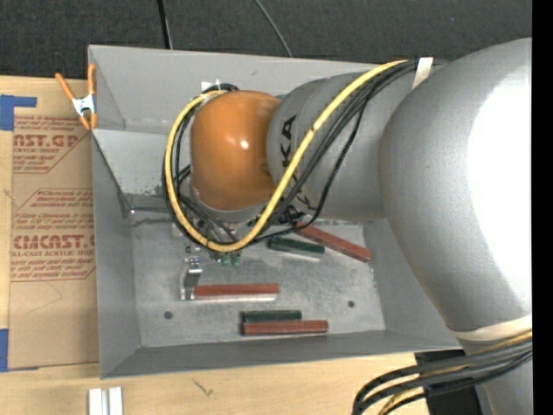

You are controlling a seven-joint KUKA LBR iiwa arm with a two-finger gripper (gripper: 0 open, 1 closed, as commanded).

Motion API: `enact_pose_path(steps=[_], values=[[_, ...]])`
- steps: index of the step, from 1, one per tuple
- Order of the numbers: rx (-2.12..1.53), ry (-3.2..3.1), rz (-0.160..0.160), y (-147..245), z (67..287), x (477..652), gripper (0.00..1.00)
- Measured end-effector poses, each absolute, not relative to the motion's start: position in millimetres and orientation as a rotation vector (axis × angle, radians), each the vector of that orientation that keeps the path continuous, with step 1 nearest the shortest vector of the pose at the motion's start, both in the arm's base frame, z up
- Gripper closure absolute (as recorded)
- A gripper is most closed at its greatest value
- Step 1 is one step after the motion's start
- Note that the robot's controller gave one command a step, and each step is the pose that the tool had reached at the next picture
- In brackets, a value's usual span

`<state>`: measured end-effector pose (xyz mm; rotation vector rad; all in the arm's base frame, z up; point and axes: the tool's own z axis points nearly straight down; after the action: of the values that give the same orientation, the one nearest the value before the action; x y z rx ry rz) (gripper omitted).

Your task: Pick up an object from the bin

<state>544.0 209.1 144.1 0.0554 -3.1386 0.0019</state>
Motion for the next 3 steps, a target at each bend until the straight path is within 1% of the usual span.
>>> enact_pose_path(steps=[1,2,3], values=[[0.469,-3.113,-0.003,180,113,535.1,0.00],[0.310,-3.133,-0.003,121,79,522.5,1.00],[0.309,-3.133,-0.003,121,79,522.5,1.00]])
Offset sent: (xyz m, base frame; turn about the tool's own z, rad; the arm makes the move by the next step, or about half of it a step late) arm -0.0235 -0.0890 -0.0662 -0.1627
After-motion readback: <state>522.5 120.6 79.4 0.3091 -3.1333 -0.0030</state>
